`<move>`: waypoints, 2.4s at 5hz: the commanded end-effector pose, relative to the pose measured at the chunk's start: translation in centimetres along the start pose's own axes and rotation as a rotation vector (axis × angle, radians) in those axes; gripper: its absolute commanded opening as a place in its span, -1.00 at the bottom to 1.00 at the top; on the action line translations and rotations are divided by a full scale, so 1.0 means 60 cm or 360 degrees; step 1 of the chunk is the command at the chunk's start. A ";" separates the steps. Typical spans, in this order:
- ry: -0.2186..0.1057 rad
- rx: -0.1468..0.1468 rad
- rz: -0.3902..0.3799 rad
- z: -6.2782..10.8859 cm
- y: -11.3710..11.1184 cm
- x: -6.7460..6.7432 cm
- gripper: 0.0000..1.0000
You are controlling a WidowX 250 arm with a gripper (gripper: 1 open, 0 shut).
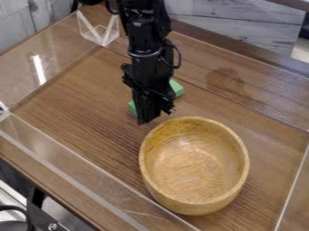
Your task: Put the green block in the brown bowl
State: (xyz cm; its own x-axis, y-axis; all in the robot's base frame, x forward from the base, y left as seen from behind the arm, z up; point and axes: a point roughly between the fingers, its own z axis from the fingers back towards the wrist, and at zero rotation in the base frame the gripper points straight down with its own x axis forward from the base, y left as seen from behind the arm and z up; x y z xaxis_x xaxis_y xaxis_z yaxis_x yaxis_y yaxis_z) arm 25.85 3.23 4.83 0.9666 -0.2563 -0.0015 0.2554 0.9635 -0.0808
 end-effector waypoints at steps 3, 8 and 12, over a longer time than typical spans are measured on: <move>-0.0147 0.0031 -0.0001 0.052 0.012 0.023 1.00; -0.0228 0.0016 -0.0033 0.065 0.021 0.038 1.00; -0.0240 0.0003 -0.0084 0.002 0.045 0.050 1.00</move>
State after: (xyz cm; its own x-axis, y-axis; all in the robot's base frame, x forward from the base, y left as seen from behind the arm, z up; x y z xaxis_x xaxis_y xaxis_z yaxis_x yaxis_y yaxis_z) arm 28.67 4.62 3.74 0.9470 -0.2996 0.1159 0.3110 0.9455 -0.0965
